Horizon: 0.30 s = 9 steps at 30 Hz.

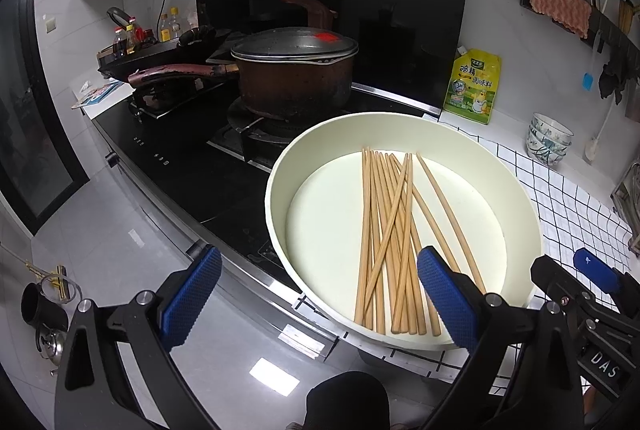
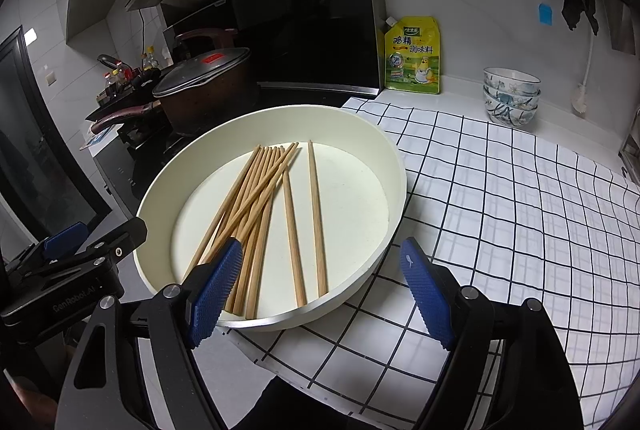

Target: Organize utensils

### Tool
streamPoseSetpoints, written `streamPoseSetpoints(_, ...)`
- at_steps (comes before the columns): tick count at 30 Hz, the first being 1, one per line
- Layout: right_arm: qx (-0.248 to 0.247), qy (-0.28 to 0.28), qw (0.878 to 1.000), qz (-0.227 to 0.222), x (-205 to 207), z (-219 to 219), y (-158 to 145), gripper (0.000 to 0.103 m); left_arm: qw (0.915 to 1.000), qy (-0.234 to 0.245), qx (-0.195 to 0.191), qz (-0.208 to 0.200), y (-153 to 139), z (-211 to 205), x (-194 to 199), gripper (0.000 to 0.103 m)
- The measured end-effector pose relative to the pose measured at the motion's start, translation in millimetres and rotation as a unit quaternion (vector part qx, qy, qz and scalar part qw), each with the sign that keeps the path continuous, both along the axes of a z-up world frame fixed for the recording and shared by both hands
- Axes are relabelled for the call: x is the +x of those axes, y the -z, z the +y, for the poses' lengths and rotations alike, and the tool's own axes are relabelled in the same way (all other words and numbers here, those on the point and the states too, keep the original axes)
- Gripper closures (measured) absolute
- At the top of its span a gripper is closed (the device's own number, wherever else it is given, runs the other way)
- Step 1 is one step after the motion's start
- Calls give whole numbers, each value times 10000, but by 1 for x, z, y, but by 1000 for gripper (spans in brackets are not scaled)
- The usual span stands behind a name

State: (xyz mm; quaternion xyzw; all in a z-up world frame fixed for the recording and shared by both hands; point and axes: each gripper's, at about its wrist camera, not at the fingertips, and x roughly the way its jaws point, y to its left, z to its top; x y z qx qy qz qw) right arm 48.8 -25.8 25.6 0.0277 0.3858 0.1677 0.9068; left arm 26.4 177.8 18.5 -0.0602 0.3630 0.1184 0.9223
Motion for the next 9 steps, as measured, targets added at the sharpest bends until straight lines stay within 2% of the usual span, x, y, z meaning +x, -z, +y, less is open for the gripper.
streamPoseSetpoints(9, -2, 2, 10000, -2, 0, 0, 0, 26, 10000, 7, -25, 3, -2, -1, 0, 6)
